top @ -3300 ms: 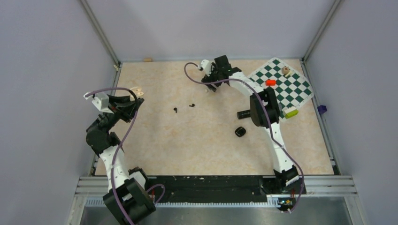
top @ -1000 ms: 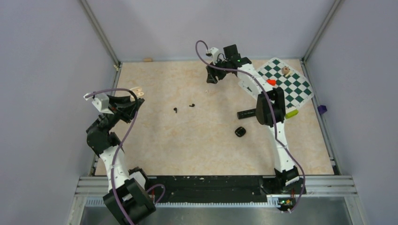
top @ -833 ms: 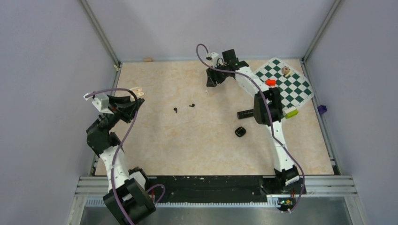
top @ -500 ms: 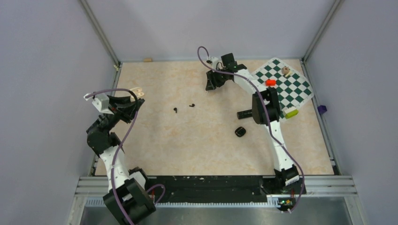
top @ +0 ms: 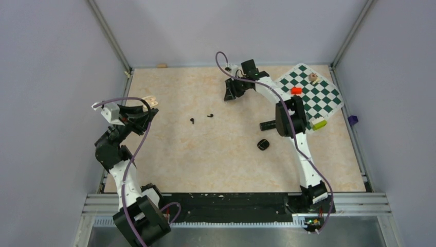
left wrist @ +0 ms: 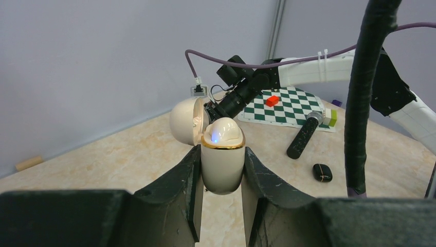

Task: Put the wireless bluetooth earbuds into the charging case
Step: Pick up the earbud from the center of the board.

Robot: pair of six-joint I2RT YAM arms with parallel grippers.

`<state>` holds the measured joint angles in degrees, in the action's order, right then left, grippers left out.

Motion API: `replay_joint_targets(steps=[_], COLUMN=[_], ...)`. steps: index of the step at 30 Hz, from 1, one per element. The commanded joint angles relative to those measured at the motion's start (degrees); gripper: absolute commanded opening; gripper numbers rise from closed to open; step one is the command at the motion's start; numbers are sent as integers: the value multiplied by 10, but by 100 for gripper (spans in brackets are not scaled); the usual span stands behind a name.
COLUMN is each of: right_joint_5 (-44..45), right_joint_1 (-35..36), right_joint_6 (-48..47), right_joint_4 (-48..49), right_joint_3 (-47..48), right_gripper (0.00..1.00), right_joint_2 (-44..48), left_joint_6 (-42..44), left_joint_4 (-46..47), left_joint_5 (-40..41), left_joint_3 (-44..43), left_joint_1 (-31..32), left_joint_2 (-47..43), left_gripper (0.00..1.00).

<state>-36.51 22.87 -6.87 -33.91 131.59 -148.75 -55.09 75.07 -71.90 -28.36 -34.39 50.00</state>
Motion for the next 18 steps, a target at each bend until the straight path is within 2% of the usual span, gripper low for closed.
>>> replay_joint_targets(steps=[1, 12, 18], right_joint_5=[21, 51, 54], right_joint_1=[17, 25, 33], right_joint_6=[-19, -48, -84], right_joint_4=[-10, -21, -33], right_joint_3=[-17, -23, -39], right_gripper=[44, 33, 33], right_joint_2=[-4, -2, 12], left_joint_6=[-4, -6, -5], left_joint_4=[27, 29, 29], left_joint_5=[14, 15, 15], left_joint_3=[0, 1, 0], left_joint_1=[1, 1, 1], left_joint_2=[-8, -8, -8], left_gripper=[0, 0, 0])
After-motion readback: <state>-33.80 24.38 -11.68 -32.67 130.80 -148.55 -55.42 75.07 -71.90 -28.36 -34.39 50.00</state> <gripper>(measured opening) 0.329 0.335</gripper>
